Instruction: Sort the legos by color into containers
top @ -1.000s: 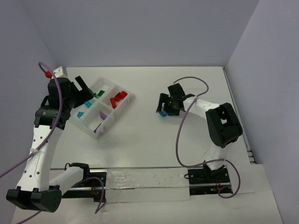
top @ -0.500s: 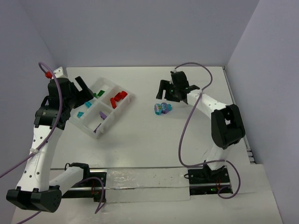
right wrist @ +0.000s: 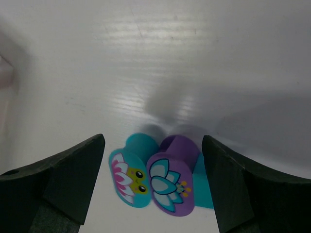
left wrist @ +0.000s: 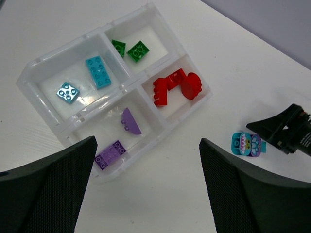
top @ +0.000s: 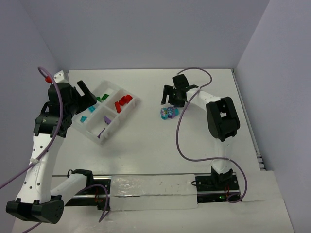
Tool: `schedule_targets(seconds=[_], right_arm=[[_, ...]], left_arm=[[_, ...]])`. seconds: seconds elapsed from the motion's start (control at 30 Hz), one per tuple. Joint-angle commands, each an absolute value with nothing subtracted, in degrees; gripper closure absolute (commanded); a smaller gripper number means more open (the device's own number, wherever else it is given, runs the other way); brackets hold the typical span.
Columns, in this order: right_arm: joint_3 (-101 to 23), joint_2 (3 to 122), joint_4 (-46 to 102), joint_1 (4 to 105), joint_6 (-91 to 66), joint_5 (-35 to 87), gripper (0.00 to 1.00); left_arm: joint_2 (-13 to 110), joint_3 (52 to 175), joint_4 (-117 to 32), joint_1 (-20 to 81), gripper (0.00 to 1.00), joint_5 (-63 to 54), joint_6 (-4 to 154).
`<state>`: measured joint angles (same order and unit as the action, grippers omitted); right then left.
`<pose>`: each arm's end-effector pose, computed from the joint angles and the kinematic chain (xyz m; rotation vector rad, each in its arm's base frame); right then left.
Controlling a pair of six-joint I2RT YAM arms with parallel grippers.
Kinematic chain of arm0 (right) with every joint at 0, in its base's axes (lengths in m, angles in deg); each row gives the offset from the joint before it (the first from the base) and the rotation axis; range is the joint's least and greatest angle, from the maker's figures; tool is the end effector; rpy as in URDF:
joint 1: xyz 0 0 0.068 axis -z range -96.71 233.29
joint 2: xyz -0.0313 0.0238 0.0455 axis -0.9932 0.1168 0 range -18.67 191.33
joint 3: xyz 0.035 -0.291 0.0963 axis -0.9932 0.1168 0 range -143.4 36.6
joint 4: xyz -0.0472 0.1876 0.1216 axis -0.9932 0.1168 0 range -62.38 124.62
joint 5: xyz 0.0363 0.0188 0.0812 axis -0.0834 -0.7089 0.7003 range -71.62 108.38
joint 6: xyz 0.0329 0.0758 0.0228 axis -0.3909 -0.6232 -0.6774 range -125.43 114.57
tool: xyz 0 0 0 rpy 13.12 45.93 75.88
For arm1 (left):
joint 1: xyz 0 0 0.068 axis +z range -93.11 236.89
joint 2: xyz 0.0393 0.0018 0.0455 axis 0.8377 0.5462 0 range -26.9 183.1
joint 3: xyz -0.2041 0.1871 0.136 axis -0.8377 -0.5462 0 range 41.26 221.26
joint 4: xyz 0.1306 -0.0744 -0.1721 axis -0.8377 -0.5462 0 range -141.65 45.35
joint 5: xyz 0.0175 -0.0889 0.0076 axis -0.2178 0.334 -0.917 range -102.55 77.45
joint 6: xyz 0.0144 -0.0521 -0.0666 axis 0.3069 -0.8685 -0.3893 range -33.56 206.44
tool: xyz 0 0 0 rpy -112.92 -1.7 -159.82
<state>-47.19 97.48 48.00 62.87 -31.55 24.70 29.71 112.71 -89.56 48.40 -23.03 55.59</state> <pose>0.4205 0.1655 0.2034 0.0793 2.5460 0.4683 0.1701 -0.0115 0.4019 -0.5139 2.0297 -0.2254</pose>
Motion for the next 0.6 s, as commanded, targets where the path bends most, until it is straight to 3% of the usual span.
schedule_targets(seconds=[0.0, 0.3, 0.57], right_arm=[[-40.14, 91.30, 45.69, 62.53, -32.04, 26.47, 0.12], [-24.33, 80.45, 41.75, 56.90, -33.15, 27.04, 0.12], [-22.43, 78.04, 43.78, 51.76, -32.89, 23.33, 0.11]], left_arm=[[28.74, 112.25, -89.21, 48.39, 0.06, -22.58, 55.49], [29.26, 110.85, -87.89, 48.30, 0.06, -21.13, 55.07], [29.31, 110.42, -87.72, 48.37, 0.06, -20.55, 54.89]])
